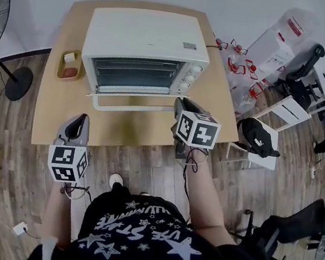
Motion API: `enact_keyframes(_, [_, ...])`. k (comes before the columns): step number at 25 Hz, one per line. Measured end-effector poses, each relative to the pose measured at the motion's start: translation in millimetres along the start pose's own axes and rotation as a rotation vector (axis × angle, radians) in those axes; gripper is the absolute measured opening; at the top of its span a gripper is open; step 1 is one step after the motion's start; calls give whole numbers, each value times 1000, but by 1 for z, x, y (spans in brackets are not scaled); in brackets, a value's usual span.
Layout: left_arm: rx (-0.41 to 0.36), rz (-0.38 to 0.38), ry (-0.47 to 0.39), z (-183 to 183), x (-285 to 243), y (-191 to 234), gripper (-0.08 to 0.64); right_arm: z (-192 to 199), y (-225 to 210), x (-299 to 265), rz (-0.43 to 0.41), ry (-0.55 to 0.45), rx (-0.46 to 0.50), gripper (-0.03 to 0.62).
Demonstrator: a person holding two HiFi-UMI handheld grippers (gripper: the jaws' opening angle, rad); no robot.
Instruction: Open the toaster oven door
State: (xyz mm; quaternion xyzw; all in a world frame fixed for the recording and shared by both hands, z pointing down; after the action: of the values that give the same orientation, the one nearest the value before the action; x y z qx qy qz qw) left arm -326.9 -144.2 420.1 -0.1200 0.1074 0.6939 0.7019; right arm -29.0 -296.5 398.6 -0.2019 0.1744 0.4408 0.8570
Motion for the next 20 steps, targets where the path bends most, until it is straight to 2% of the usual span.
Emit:
enact_keyframes(12, [4,-68,32,15,36,-35,21,50,-3,16,-60,60,-10,67])
enact_keyframes(20, [19,-84,76,36,46,-45,21,88,-2,19,-59,97,5,66])
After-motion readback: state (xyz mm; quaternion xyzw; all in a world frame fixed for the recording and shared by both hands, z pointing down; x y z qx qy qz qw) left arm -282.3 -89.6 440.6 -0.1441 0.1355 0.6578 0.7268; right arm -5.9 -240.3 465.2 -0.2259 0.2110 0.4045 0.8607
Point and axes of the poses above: the fingertips, and each gripper's own axes: x backward along the fingers, y to its left, z out of its underside, the point moved 6 cm from there along x, backward along the fingers, and after that the axes turned 8 degrees about -z, right-handed, at the moved point
